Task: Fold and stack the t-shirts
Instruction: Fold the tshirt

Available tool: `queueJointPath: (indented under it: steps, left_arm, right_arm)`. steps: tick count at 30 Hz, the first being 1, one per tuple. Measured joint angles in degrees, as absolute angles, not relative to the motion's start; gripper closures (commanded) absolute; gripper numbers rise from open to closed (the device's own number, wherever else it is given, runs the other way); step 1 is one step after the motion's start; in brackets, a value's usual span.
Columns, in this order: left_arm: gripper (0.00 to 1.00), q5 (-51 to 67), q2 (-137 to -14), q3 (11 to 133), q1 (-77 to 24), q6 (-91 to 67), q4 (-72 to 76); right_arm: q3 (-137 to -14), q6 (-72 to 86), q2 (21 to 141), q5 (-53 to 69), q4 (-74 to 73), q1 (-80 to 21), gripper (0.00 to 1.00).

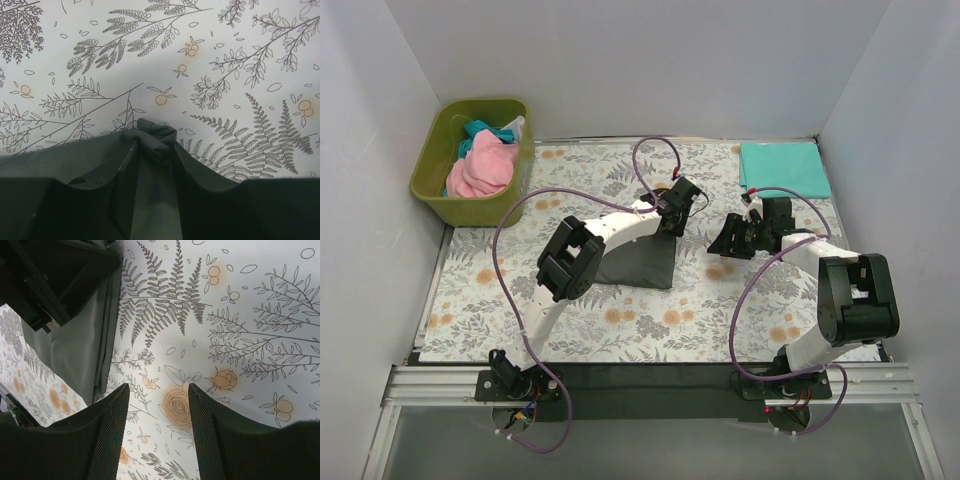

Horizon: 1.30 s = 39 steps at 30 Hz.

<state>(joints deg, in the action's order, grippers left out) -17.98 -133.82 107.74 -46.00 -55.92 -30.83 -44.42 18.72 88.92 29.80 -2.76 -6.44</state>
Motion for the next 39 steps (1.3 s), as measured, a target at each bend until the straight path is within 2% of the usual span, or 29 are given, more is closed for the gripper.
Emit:
queueJointPath:
  steps: [5, 6, 8, 19, 25, 39]
  left_arm:
    - [0.87, -18.8, -135.7, 111.2, -45.9, -56.8, -33.6]
    - [0.95, -18.8, -135.9, 111.5, -45.9, -57.2, -34.0]
    - [1.0, -18.1, -136.0, 112.1, -45.5, -58.1, -34.6]
    - [1.0, -6.5, -136.0, 113.3, -40.8, -63.7, -36.0]
    - [1.0, -0.8, -136.0, 113.4, -38.4, -66.7, -36.0]
    - [1.0, 10.2, -136.0, 112.9, -32.6, -74.9, -33.7]
  right_arm:
    - [-44.3, 19.0, 91.3, 30.0, 0.2, -6.4, 0.5]
    - [-44.3, 19.2, 92.0, 30.1, 1.0, -6.4, 0.49]
    - [-44.3, 19.5, 93.3, 30.1, 2.7, -6.5, 0.47]
    - [-44.9, 22.5, 99.0, 30.4, 15.4, -9.6, 0.37]
    - [-44.9, 25.5, 100.9, 30.5, 22.5, -13.6, 0.27]
    - [-44.8, 33.3, 108.7, 28.2, 42.0, -20.1, 0.3]
